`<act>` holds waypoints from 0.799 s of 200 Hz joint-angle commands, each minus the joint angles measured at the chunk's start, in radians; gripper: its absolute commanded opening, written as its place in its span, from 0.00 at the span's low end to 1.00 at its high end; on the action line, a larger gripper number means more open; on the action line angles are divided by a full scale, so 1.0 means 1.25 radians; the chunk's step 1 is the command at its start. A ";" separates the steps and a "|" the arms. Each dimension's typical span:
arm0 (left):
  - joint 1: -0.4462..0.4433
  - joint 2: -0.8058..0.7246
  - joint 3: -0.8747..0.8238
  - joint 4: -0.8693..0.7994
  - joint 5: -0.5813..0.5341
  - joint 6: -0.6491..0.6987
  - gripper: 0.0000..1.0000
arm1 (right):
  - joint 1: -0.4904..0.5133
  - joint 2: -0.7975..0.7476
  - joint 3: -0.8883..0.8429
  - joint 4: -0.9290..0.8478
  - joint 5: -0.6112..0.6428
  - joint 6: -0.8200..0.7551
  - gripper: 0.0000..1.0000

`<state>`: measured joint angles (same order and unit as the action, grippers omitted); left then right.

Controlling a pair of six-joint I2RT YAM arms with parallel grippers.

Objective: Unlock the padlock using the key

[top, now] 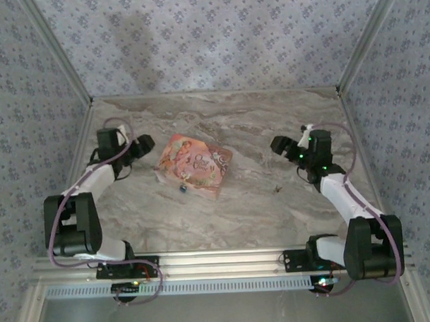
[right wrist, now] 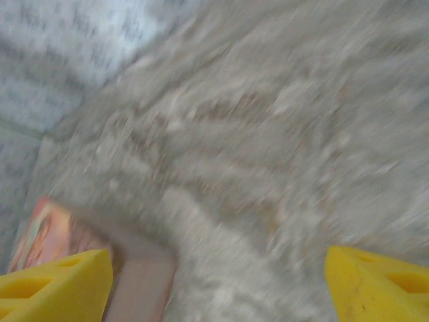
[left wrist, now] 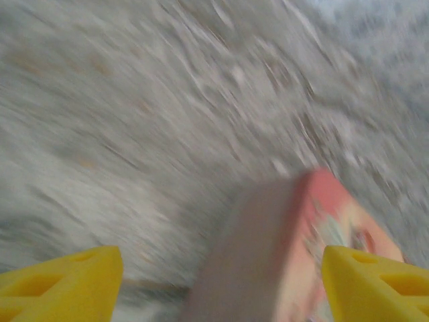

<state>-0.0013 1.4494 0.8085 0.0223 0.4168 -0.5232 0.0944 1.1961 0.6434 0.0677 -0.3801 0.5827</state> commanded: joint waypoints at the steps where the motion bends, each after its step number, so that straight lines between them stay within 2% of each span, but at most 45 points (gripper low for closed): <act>1: -0.046 0.015 -0.010 -0.049 0.067 -0.016 0.77 | 0.084 0.001 0.013 -0.081 -0.058 0.068 0.83; 44: -0.138 0.010 -0.019 -0.087 0.072 0.005 0.71 | 0.247 0.042 -0.009 -0.027 -0.035 0.144 0.78; 64: -0.187 -0.005 -0.033 -0.081 0.055 -0.011 0.70 | 0.293 0.071 0.001 -0.017 -0.013 0.157 0.77; 86: -0.248 -0.010 -0.053 -0.034 0.046 -0.055 0.70 | 0.306 0.121 0.018 0.001 -0.031 0.176 0.73; 115: -0.338 0.004 -0.054 0.016 0.004 -0.100 0.70 | 0.309 0.162 0.049 -0.025 0.000 0.168 0.69; 160: -0.433 0.088 -0.006 0.074 -0.037 -0.144 0.70 | 0.275 0.239 0.138 -0.100 0.035 0.108 0.68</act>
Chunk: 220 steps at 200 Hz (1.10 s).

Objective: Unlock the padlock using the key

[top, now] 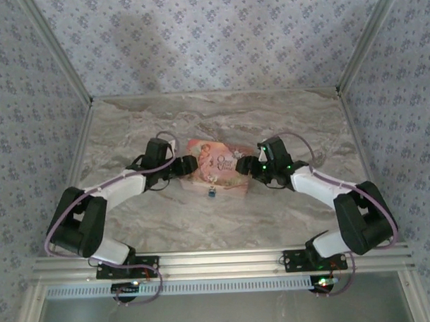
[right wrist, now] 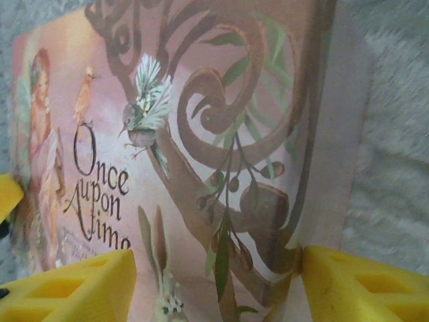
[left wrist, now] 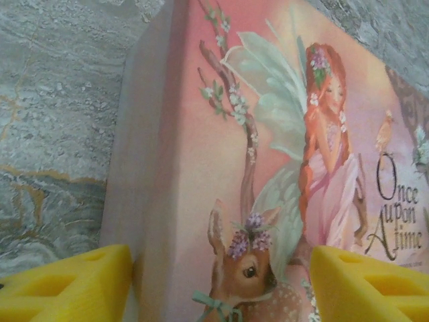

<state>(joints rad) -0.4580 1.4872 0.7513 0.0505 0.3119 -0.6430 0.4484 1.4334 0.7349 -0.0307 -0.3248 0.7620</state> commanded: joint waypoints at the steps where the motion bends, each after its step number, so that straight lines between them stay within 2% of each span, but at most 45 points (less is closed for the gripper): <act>1: -0.069 0.060 0.042 0.052 0.047 -0.048 0.70 | -0.010 0.052 0.067 -0.022 -0.011 -0.037 0.68; 52: -0.096 0.158 0.121 0.077 0.020 -0.077 0.70 | -0.067 0.178 0.200 -0.084 -0.018 -0.100 0.71; 86: -0.096 0.156 0.128 0.070 -0.008 -0.088 0.73 | -0.092 0.202 0.231 -0.105 -0.015 -0.144 0.74; 137: -0.064 0.047 0.086 -0.022 -0.078 -0.033 0.79 | -0.131 0.074 0.192 -0.235 0.073 -0.183 0.80; 174: -0.038 -0.039 0.067 -0.104 -0.125 0.003 0.79 | -0.156 -0.051 0.153 -0.347 0.169 -0.200 0.79; 198: -0.043 -0.083 0.061 -0.151 -0.135 0.014 0.78 | -0.156 -0.124 0.132 -0.430 0.258 -0.180 0.73; 220: -0.077 -0.116 0.044 -0.175 -0.151 0.004 0.77 | -0.147 -0.142 0.117 -0.516 0.276 -0.136 0.60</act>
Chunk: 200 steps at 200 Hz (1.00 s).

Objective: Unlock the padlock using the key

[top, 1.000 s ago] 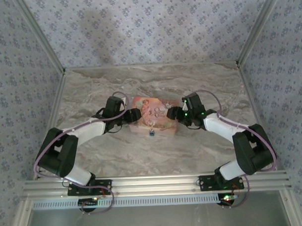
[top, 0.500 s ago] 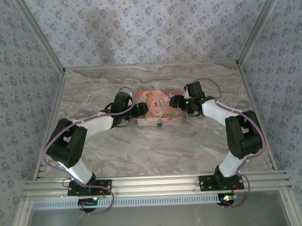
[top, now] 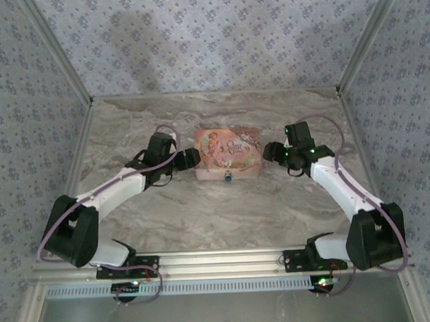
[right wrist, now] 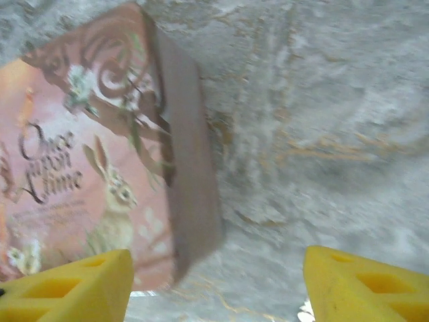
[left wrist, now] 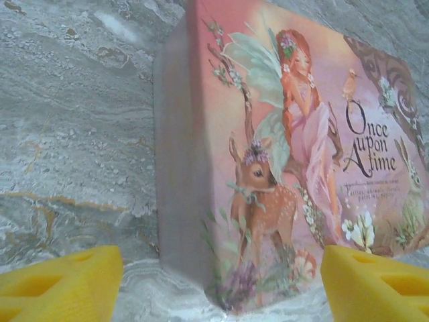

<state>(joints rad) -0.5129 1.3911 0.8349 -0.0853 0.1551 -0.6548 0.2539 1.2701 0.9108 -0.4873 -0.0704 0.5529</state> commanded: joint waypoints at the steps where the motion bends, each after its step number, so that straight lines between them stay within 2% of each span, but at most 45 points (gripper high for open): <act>1: -0.037 -0.041 -0.025 -0.067 -0.026 0.012 0.77 | 0.010 -0.011 -0.025 -0.153 0.072 0.033 0.60; 20: -0.081 -0.052 -0.043 -0.068 -0.043 -0.006 0.77 | 0.039 -0.004 -0.052 -0.175 0.101 0.070 0.54; 38: -0.117 -0.052 -0.061 -0.055 -0.056 -0.028 0.77 | 0.057 0.014 -0.083 -0.156 0.086 0.114 0.47; 95: -0.174 -0.051 -0.072 -0.041 -0.066 -0.060 0.76 | 0.087 0.095 -0.123 -0.070 0.075 0.182 0.35; 178: -0.192 -0.036 -0.088 -0.020 -0.060 -0.072 0.76 | 0.086 0.180 -0.112 -0.042 0.081 0.212 0.34; 200: -0.192 -0.037 -0.092 -0.019 -0.062 -0.073 0.75 | 0.084 0.192 -0.116 -0.036 0.080 0.218 0.31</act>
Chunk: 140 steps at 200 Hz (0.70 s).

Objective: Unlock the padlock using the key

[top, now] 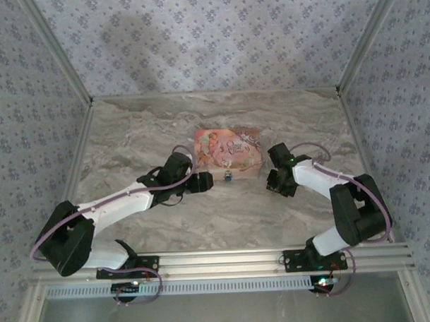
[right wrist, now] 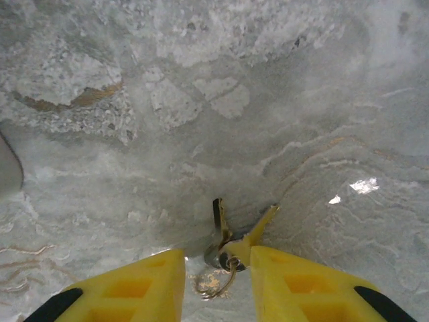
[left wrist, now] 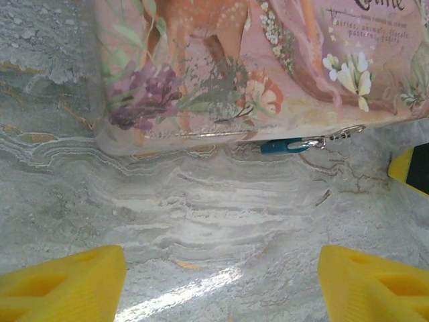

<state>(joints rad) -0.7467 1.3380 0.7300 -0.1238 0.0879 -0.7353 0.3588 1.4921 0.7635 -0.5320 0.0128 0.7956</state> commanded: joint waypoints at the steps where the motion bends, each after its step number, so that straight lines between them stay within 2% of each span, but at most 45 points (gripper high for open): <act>1: -0.005 0.006 -0.008 0.013 -0.008 -0.008 0.75 | 0.000 0.016 0.001 0.000 0.013 0.024 0.30; 50: -0.005 0.010 -0.017 0.022 -0.006 -0.014 0.75 | -0.007 0.022 -0.018 0.007 0.011 0.031 0.19; 64: -0.005 0.012 -0.019 0.025 -0.007 -0.016 0.75 | -0.010 0.020 -0.022 0.010 0.007 0.031 0.12; 108: -0.005 0.011 -0.022 0.033 -0.007 -0.020 0.75 | -0.013 -0.004 -0.025 0.001 0.018 0.005 0.06; 140: -0.004 -0.005 -0.015 0.025 -0.011 -0.024 0.75 | -0.014 -0.082 -0.021 -0.021 0.027 -0.036 0.03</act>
<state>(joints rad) -0.7467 1.3495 0.7094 -0.1017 0.0879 -0.7540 0.3447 1.4601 0.7464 -0.5037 0.0235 0.7982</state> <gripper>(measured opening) 0.747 0.093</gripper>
